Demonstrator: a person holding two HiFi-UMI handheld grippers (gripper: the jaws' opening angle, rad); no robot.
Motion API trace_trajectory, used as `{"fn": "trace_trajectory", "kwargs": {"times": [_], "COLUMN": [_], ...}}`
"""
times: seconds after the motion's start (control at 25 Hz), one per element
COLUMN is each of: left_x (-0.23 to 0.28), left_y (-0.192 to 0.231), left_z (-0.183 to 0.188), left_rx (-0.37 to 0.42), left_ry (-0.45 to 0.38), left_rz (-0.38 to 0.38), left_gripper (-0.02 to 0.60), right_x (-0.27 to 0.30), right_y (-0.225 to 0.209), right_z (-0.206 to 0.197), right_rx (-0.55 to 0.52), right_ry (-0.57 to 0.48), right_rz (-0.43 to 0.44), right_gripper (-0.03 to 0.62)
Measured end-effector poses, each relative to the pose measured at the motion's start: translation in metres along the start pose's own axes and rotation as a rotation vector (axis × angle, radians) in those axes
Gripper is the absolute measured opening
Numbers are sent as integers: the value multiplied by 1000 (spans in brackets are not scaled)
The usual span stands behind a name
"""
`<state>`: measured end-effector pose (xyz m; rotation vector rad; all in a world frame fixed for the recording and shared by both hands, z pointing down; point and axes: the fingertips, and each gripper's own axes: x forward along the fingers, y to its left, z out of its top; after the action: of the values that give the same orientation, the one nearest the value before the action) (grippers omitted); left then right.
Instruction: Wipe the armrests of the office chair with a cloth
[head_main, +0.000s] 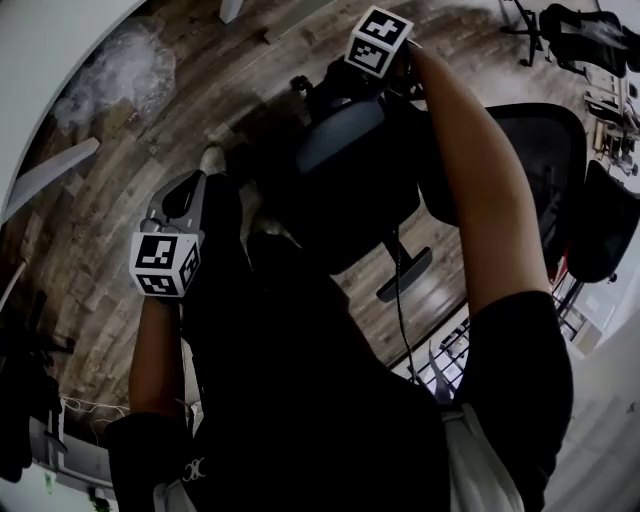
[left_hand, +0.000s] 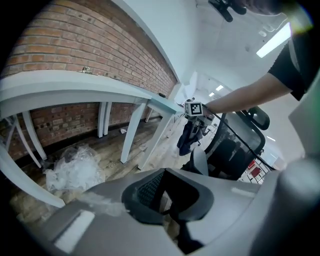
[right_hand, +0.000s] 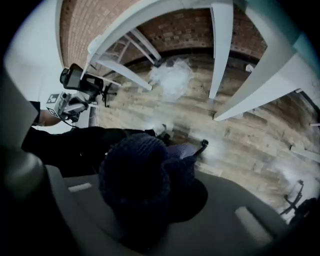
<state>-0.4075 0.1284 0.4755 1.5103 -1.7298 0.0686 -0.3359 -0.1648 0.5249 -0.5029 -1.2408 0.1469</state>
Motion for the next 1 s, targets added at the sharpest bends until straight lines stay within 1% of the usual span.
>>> {"fn": "trace_trajectory", "kwargs": {"times": [0.08,0.16,0.24,0.4,0.52,0.76,0.88,1.0], "left_x": [4,11,16,25,31,37,40,45], "left_y": [3,7,10,10,17,26,28,34], "left_z": [-5,-7,-11,-21,-29,-29,-33,-33], "left_rx": [-6,-3,0,3,-10,-6,-8,-4], "left_ry": [28,52,84,135,163,171,195,198], "left_rz": [-6,-16,-28,-58,-65,-76,-82,-87], "left_gripper": [6,6,6,6,6,6,6,6], "right_x": [7,18,34,56,64,73,78,81], "right_y": [-4,-7,-7,-4,-2,4,6,7], "right_z": [-9,-19,-24,-30,-35,-45,-52,-55], "right_rx": [-17,-47,-74,-73,-67,-58,-55,-61], "right_ry": [132,257,339,423,501,667,733,794], "right_rz": [5,33,71,152,215,338,390,429], "right_gripper": [48,48,48,48,48,46,46,46]}}
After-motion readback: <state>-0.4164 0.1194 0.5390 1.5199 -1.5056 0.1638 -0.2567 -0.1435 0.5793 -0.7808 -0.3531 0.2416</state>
